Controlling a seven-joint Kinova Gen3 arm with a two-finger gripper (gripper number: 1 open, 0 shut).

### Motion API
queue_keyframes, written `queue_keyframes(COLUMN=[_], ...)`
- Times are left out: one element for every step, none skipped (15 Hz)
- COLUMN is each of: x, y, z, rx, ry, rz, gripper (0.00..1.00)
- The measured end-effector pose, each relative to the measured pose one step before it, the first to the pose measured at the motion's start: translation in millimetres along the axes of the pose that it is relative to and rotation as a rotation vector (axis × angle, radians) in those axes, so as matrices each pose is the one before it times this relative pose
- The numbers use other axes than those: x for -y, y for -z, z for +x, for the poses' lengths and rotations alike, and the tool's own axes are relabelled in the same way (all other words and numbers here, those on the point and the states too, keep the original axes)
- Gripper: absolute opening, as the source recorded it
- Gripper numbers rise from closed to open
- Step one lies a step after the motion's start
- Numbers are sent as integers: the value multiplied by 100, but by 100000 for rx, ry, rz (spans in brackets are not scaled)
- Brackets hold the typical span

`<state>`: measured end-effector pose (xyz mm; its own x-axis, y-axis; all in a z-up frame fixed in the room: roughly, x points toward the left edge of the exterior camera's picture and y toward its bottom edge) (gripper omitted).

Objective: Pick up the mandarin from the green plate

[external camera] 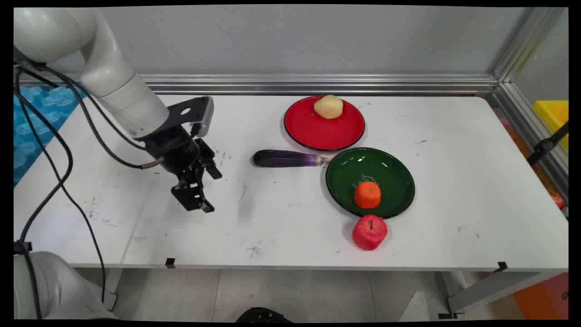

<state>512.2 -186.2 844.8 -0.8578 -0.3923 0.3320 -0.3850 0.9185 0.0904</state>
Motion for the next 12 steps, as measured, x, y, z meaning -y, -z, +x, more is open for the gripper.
queue_keyframes(x=[68,105,167,198,226,204,134,262,262,308,244,138], y=[-205,-215,-264,-377,-445,-424,-281,-474,-512,-605,-561,-421], z=[480,502,643,847,906,834,557,953,1014,1132,969,665], rx=[-1353,-1178,-1574,-1706,-1473,-1176,-824,-1492,-1614,-1833,-1711,-1195], ry=[-163,-163,-78,237,562,475,234,221,32,-215,-327,-355], rz=[209,172,327,253,119,0,23,197,257,315,337,320], gripper=[100,100,100,100,100,100,100,100,100,100,100,100])
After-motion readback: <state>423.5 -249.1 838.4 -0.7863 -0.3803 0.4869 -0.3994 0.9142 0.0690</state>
